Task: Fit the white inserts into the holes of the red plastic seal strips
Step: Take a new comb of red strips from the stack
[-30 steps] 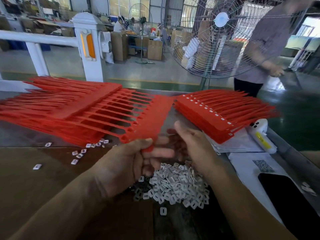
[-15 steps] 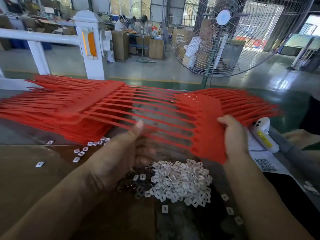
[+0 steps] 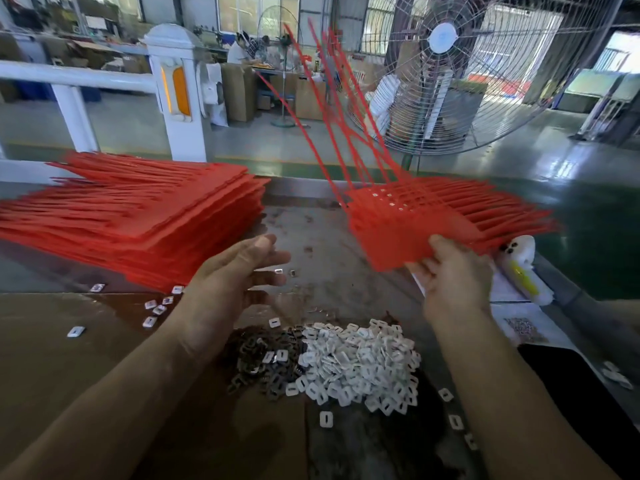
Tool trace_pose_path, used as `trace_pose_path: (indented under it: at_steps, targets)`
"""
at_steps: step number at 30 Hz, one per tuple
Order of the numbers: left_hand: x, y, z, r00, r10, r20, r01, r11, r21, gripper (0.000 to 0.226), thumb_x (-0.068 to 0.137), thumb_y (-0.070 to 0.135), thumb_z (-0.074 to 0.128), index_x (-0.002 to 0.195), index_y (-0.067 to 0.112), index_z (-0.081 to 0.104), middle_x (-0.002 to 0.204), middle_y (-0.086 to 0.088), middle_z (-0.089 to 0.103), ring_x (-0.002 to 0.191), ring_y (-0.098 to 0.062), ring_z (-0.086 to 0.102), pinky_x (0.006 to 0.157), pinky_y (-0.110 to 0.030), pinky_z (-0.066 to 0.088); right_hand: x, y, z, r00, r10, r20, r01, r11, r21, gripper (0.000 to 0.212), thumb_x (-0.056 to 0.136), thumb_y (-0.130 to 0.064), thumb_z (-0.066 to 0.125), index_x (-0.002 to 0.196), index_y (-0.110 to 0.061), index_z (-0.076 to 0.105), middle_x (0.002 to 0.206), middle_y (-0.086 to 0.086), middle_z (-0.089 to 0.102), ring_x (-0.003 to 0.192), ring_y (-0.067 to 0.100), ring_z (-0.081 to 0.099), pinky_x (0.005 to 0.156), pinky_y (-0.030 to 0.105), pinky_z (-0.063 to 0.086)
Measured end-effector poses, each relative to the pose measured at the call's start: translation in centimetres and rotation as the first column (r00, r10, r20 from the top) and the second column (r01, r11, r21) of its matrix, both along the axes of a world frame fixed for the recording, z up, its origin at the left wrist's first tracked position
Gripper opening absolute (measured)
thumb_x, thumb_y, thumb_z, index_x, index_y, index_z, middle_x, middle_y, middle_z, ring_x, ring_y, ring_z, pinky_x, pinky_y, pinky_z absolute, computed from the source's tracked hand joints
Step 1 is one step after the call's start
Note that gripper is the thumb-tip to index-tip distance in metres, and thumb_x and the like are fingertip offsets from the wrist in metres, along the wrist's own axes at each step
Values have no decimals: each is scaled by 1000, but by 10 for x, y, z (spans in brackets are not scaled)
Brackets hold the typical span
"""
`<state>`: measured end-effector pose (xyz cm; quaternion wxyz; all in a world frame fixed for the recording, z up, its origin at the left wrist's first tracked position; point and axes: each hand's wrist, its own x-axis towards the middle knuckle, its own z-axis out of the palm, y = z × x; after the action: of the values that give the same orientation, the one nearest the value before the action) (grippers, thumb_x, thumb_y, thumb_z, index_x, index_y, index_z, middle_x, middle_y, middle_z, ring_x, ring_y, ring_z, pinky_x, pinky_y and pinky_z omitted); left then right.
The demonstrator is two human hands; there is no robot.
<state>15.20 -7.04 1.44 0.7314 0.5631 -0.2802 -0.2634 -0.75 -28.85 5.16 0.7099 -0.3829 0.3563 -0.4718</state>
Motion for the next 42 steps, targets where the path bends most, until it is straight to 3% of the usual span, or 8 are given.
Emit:
trace_pose_path:
  at_steps: [5,9,15,19,23,26,30,42]
  targets:
    - [-1,3,-7,997,25,70,-33,993,117,56,81,63,72,129,35,64,116,1,75,95,-20,74,72,-30,58,20,35,-17,925,366,-105,-364,931,38,12,101,-3,61,112,1,63,99,19,77,81,28,78,61,31,63]
    - [1,0,-11,987,101,124,-122,977,173,35,93,23,72,127,25,62,97,-5,78,75,-20,72,57,-24,55,18,37,-22,817,538,-208,-546,838,21,18,102,-13,62,114,1,64,93,18,79,86,32,78,64,30,62]
    - [6,4,-10,963,219,158,-250,944,214,26,93,8,70,115,22,70,87,0,78,69,-17,69,61,-23,58,13,10,-20,945,211,-249,-214,977,15,26,104,-30,58,103,-6,67,78,13,77,66,25,76,51,32,59]
    - [5,4,-9,956,257,145,-282,940,190,25,92,20,74,116,21,70,88,0,77,72,-18,70,60,-25,56,6,2,-24,934,213,-286,-229,973,-25,20,107,-19,50,102,-4,63,69,11,76,61,24,76,47,30,59]
    - [9,8,-10,922,275,273,-345,903,257,31,90,16,75,119,25,67,91,5,76,77,-7,72,65,-23,57,7,1,-25,818,326,-474,-389,920,-38,19,102,-21,54,98,-6,65,76,11,78,65,24,77,45,27,56]
    - [14,14,-9,861,243,446,-423,830,363,35,88,18,77,120,30,66,93,9,73,85,-5,71,85,-35,59,4,-5,-28,800,163,-578,-313,935,-169,18,98,-30,63,95,-12,68,74,5,77,62,21,76,42,26,51]
    - [13,15,-8,761,148,631,-509,740,440,38,88,23,77,124,30,65,100,17,68,88,0,63,74,-22,47,-6,-15,-32,670,-34,-742,-379,844,-380,7,93,-23,71,100,-20,72,74,-3,74,52,11,70,41,23,46]
    - [16,24,2,750,-41,660,-489,639,594,29,83,28,80,108,33,68,93,16,65,84,-2,60,67,-24,42,-30,-23,-8,313,55,-948,-679,711,-183,12,88,-16,80,85,-18,69,57,2,69,49,13,58,42,23,44]
